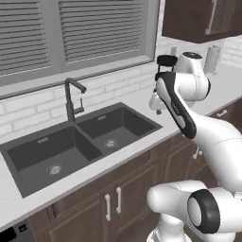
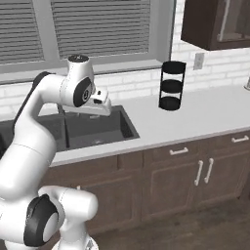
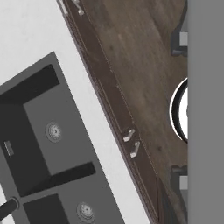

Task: Gather all objects into one cabinet and sort the glasses and bowls to opposite sides.

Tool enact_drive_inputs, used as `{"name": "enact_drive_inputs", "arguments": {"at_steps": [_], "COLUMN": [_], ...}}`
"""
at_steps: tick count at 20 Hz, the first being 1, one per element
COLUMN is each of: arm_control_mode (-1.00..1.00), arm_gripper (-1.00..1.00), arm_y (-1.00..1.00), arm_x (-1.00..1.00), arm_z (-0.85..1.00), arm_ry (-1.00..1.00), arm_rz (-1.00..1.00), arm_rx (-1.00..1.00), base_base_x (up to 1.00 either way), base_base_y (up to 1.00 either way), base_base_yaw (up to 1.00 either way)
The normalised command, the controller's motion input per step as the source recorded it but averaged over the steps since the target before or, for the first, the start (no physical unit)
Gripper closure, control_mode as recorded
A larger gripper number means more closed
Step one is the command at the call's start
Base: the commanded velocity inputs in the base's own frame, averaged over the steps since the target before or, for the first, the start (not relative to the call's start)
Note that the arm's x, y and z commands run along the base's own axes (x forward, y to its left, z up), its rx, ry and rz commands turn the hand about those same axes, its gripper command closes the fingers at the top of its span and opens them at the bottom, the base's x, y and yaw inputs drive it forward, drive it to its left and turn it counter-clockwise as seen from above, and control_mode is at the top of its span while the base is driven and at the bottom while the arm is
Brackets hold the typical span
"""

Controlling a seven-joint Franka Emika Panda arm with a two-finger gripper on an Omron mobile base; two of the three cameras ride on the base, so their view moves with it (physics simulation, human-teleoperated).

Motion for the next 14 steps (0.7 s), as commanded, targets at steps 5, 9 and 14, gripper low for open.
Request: {"name": "enact_drive_inputs", "arguments": {"at_steps": [5, 9, 14], "arm_control_mode": [1.00, 1.00, 1.00], "arm_gripper": [-1.00, -1.00, -1.00], "arm_y": [0.00, 0.00, 0.00], "arm_x": [0.00, 0.00, 0.00], "arm_z": [0.00, 0.00, 0.00], "arm_ry": [0.00, 0.00, 0.00], "arm_rz": [0.00, 0.00, 0.00], "arm_rx": [0.00, 0.00, 0.00], "base_base_x": [-0.49, -0.52, -0.55], "base_base_y": [0.78, 0.80, 0.87], "base_base_yaw": [0.28, 0.28, 0.27]}}
